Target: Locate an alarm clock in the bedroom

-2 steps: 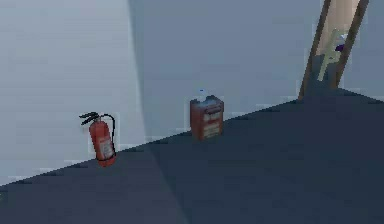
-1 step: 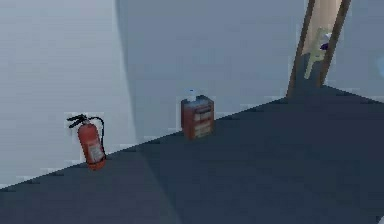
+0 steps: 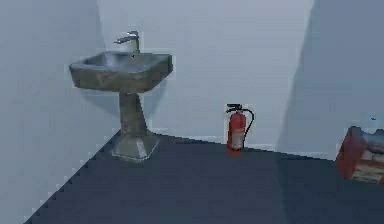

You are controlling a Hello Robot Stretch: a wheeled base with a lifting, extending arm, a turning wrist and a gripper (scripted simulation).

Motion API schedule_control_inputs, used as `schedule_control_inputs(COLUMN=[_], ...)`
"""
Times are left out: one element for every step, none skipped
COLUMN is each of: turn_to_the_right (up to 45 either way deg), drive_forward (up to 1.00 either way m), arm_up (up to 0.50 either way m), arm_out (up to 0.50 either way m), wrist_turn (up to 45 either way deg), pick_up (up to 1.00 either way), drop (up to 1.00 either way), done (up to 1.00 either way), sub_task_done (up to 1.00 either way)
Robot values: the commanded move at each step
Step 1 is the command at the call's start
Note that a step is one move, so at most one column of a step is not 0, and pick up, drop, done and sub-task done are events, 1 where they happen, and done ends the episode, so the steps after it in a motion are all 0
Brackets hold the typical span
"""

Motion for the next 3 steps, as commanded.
schedule_control_inputs(turn_to_the_right=[-45.0,-30.0,0.0], drive_forward=[0.0,0.0,0.05], arm_up=[0.0,0.0,0.0], arm_out=[0.0,0.0,0.0], wrist_turn=[0.0,0.0,0.0], pick_up=[0.0,0.0,0.0], drop=[0.0,0.0,0.0], done=[0.0,0.0,0.0], sub_task_done=[0.0,0.0,0.0])
